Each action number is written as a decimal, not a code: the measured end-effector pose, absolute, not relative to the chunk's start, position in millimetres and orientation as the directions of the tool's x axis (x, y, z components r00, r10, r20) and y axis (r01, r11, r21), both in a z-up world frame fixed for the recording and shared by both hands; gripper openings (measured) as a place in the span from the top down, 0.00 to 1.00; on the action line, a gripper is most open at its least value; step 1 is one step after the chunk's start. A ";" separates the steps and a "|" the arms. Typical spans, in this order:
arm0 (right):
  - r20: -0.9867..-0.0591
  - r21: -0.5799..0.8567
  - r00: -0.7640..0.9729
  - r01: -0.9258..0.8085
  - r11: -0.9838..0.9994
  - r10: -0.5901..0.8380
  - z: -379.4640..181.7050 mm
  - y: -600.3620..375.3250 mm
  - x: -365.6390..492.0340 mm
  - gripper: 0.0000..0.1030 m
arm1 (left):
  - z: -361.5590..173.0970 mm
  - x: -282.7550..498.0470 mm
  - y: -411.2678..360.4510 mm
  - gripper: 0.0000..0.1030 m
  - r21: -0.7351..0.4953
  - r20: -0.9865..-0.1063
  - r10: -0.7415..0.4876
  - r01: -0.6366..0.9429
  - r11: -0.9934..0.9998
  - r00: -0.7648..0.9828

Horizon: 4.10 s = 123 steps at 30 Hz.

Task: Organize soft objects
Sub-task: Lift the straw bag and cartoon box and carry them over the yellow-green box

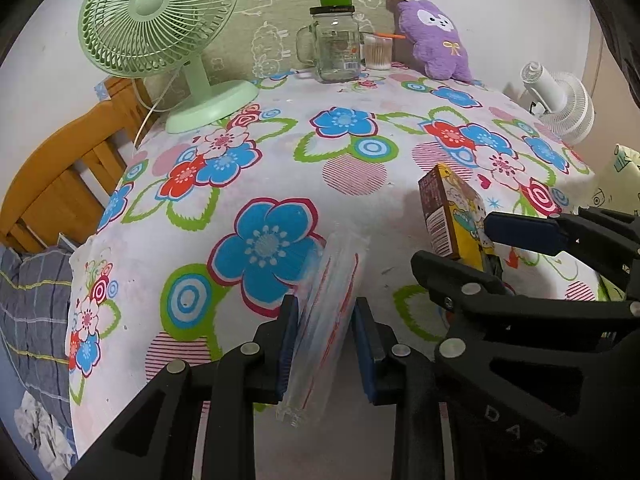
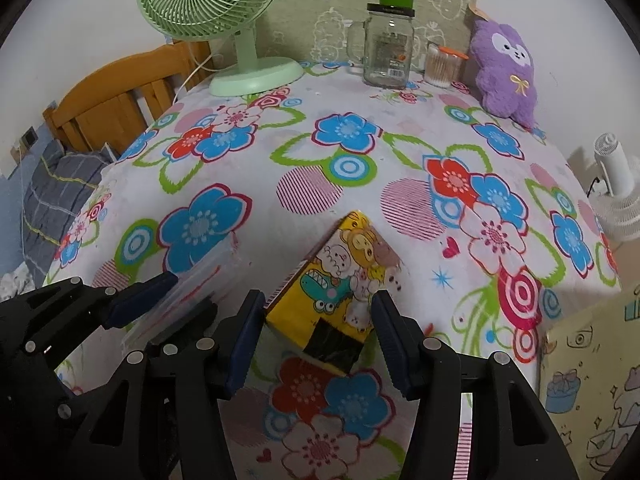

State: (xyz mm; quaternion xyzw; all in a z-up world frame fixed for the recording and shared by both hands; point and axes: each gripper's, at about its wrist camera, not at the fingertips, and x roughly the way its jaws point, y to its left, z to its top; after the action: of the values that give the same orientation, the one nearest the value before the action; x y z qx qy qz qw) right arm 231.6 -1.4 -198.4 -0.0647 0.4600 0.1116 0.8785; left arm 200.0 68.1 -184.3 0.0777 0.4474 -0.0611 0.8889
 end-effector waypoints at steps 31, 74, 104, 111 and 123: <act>-0.824 0.023 0.551 -0.198 0.980 0.130 -196.7 -25.3 228.0 0.48 | -174.4 194.8 48.9 0.79 0.085 -0.792 -0.050 0.190 0.978 0.609; -0.664 -0.020 0.741 -0.151 0.988 0.100 -90.4 -103.2 134.0 0.47 | -82.7 118.1 -29.5 0.83 0.081 -0.657 -0.099 0.201 0.976 0.747; -0.563 -0.003 0.824 -0.075 0.997 0.060 -54.8 -195.3 100.7 0.47 | -53.9 99.0 -114.3 0.83 0.046 -0.587 -0.198 0.276 0.960 0.785; -0.563 -0.009 0.826 -0.051 0.999 0.037 -58.1 -215.1 103.6 0.47 | -58.2 105.3 -137.4 0.83 0.052 -0.599 -0.225 0.317 0.947 0.768; -0.594 0.002 0.804 0.003 1.000 -0.001 -72.8 -253.5 110.8 0.47 | -73.6 119.6 -182.0 0.82 0.054 -0.638 -0.272 0.394 0.917 0.721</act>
State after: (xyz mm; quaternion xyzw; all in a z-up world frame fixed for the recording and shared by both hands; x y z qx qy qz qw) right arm 110.8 -253.5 -72.8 0.0014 0.3128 -0.0009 0.9498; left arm 119.6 -182.0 -73.6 0.0933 0.3272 -0.1804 0.9229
